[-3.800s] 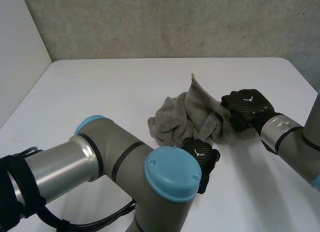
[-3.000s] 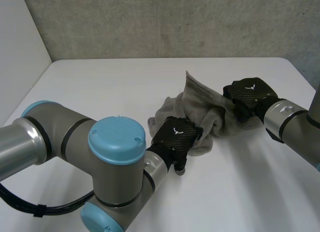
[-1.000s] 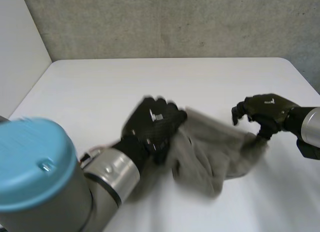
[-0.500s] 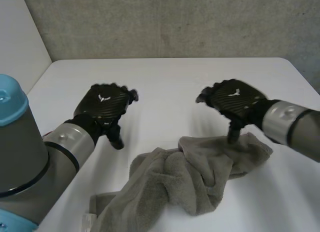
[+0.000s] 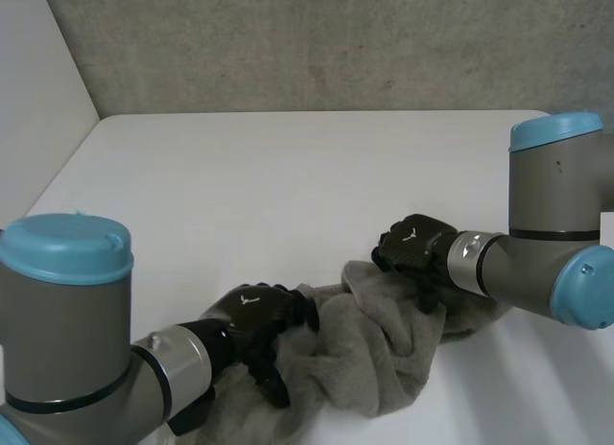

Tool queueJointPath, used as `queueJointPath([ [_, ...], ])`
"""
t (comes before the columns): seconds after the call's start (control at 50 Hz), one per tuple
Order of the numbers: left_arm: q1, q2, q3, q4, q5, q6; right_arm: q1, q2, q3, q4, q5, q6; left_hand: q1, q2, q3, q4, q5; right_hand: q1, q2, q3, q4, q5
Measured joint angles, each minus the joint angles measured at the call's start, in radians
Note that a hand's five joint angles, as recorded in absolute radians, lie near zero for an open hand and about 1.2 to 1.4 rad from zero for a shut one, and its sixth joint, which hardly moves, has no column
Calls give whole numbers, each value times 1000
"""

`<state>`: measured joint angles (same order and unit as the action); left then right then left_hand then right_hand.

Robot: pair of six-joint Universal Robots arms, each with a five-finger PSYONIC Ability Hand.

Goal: Fold the towel.

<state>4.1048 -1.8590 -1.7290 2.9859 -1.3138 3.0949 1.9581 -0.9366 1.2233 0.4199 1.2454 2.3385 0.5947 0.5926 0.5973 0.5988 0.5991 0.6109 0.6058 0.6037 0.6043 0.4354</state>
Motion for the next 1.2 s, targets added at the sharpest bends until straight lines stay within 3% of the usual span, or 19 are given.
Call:
queueJointPath([
  [0.06, -8, -23, 5, 3, -15, 5, -1, 13, 0, -5, 7, -1, 301, 299, 301, 309, 291, 255, 267, 263, 246, 236],
  [0.12, -13, -51, 14, 6, -47, 13, -1, 27, -9, -8, 15, 0, 812, 795, 808, 819, 788, 627, 638, 629, 629, 626],
  [0.14, -13, -60, 20, 7, -61, 16, -1, 32, -14, -9, 19, 2, 845, 874, 887, 884, 855, 688, 705, 705, 701, 699],
  [0.24, -11, -94, 75, 16, -130, 26, 0, 43, -51, -30, 43, 13, 845, 899, 933, 918, 883, 702, 710, 736, 738, 724],
  [0.32, 1, -113, 206, 22, -203, 65, 6, 27, -120, -169, 83, 58, 845, 900, 935, 918, 883, 704, 710, 738, 738, 724],
  [0.42, 42, -108, 411, 74, -274, 136, 14, -70, -125, -491, 108, 178, 845, 900, 938, 918, 884, 705, 710, 738, 738, 724],
  [0.5, 80, -59, 514, 218, -318, 168, 13, -196, -24, -805, 112, 339, 845, 900, 938, 918, 885, 705, 710, 738, 738, 724],
  [0.58, 90, 25, 495, 362, -344, 164, 8, -277, 70, -926, 110, 447, 845, 900, 938, 918, 885, 705, 710, 742, 738, 724],
  [0.74, 87, 116, 279, 428, -347, 154, -7, -320, 153, -722, 57, 473, 845, 909, 939, 918, 885, 705, 710, 744, 738, 724],
  [0.92, 76, 130, -77, 360, -313, 288, -121, -313, 251, -278, -84, 199, 845, 914, 941, 918, 885, 705, 710, 744, 738, 724],
  [0.96, 69, 128, -132, 342, -308, 344, -149, -313, 278, -202, -92, 121, 842, 911, 935, 915, 882, 622, 635, 647, 645, 638],
  [1.02, 50, 125, -179, 302, -304, 415, -175, -322, 306, -140, -90, 50, 372, 412, 445, 409, 408, 128, 127, 151, 148, 137],
  [1.08, 28, 130, -188, 260, -301, 452, -185, -340, 321, -120, -83, 28, 201, 207, 203, 199, 195, -294, -295, -280, -283, -329],
  [1.2, -3, 191, -148, 203, -302, 462, -182, -382, 345, -130, -81, 69, 64, 61, 50, 61, 40, -378, -354, -355, -352, -377],
])
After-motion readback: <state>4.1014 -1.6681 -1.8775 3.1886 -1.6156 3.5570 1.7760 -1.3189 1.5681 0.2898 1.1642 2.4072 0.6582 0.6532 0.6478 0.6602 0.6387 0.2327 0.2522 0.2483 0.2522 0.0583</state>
